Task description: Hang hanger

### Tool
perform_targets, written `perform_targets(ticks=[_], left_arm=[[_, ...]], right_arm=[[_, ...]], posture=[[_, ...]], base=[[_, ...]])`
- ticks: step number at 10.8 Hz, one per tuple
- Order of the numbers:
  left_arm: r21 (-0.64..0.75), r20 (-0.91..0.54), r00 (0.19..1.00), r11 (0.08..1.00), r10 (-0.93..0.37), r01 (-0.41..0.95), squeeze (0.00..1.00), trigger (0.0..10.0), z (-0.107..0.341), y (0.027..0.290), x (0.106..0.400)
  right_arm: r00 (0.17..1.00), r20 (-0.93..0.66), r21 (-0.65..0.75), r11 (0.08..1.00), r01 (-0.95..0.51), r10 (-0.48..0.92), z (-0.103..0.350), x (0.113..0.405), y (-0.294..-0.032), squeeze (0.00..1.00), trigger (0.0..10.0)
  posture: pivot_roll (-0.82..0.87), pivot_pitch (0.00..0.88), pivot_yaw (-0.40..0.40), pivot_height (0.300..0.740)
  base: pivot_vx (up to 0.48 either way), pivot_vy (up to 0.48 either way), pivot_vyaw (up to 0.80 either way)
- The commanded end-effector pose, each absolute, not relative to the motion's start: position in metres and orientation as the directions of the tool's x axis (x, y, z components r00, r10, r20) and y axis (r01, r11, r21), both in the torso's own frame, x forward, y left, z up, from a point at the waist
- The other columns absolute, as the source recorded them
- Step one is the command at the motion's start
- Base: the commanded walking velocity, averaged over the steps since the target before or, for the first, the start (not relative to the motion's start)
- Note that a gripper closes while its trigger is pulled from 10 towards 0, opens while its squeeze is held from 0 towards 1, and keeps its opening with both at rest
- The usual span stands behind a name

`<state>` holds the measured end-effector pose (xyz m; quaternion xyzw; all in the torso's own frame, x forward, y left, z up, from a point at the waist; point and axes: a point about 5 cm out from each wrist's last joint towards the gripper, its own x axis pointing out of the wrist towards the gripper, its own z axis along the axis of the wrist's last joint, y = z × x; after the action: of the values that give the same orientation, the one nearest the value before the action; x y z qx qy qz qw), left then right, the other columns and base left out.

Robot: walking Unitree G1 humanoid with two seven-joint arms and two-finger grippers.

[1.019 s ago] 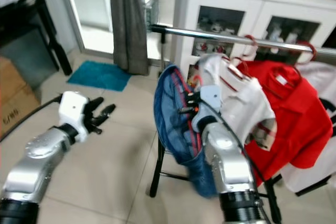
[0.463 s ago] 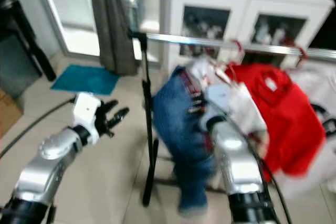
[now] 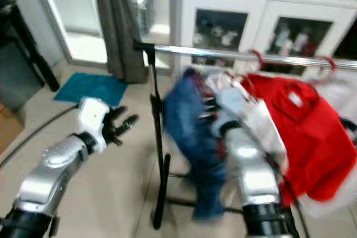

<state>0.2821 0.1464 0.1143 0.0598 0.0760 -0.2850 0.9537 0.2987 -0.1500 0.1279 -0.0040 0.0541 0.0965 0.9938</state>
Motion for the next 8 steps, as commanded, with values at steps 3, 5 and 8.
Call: perform_targets(ticks=[3, 5, 8], left_arm=[[0.099, -0.167, 0.83, 0.829, -0.532, 0.551, 0.0, 10.0, 0.121, 0.15, 0.287], [0.106, -0.167, 0.819, 0.816, -0.549, 0.569, 0.0, 10.0, 0.122, 0.149, 0.287], [0.101, -0.155, 0.765, 0.76, -0.625, 0.642, 0.0, 10.0, 0.127, 0.143, 0.283]], right_arm=[[0.981, -0.028, 0.01, 0.981, -0.193, 0.193, 0.146, 0.305, -0.145, 0.0, 10.0], [0.974, 0.003, 0.005, 0.974, -0.225, 0.225, 0.151, 0.304, -0.14, 0.0, 10.0], [0.972, 0.043, 0.031, 0.972, -0.234, 0.233, 0.161, 0.308, -0.14, 0.0, 10.0]], posture=[[-0.07, 0.0, 0.015, 0.74], [-0.07, 0.0, 0.016, 0.74], [-0.07, 0.0, 0.017, 0.74]], base=[[0.34, 0.0, -0.4], [0.337, 0.0, -0.33], [0.195, 0.0, 0.0]])
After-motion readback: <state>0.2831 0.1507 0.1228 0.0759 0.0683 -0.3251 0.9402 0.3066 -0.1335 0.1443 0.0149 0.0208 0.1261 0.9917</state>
